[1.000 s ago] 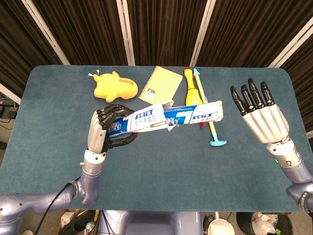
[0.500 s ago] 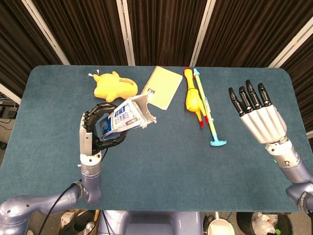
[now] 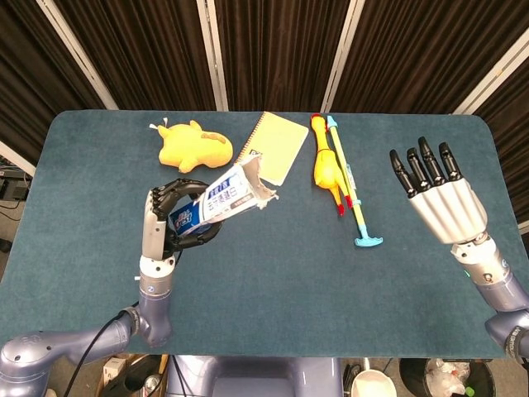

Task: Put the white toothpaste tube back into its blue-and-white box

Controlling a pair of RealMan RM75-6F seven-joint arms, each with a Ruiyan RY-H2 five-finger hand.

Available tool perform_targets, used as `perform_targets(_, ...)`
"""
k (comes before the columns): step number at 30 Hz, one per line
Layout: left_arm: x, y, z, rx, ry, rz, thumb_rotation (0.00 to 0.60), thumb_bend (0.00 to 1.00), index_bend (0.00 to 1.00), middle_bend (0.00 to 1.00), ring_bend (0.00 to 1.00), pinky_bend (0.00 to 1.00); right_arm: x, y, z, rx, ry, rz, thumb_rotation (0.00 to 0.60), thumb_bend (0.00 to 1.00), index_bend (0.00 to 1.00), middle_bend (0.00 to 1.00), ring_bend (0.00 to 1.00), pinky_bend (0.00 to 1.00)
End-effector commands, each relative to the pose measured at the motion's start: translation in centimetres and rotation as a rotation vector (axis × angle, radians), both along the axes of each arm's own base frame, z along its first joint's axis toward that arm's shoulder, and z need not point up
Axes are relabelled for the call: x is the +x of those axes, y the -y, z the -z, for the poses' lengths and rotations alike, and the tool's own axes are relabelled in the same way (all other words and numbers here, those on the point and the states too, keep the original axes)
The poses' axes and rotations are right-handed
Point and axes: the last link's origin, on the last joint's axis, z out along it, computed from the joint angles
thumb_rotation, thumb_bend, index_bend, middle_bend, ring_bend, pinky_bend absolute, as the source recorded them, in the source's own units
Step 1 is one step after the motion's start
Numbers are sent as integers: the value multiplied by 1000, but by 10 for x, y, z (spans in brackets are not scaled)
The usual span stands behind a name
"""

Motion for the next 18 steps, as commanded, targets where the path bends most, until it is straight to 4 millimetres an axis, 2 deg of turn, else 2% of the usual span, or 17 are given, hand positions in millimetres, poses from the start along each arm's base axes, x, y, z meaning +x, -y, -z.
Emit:
perform_targets(1, -15, -2, 9, -21, -111, -37, 600, 598, 357, 517, 492, 615, 0, -1, 0, 4, 2, -2, 600, 449, 270, 417, 275, 383)
perform_targets(5, -46, 1, 25, -83, -315, -79, 600, 594, 362, 519, 492, 611, 2, -2, 0, 10, 18, -6, 600, 450, 270, 417, 275, 383)
perform_targets(10, -103, 16, 44, -174, -561, -152, 600, 593, 370, 526, 492, 610, 6, -7, 1, 21, 29, -20, 600, 450, 270, 417, 275, 383)
perform_targets(14, -135, 27, 57, -229, -701, -196, 600, 592, 372, 528, 492, 609, 14, -11, 4, 35, 38, -38, 600, 449, 270, 417, 275, 383)
perform_targets(18, -154, 31, 64, -259, -774, -239, 600, 591, 375, 528, 492, 605, 21, -15, 8, 45, 45, -52, 600, 450, 270, 417, 275, 383)
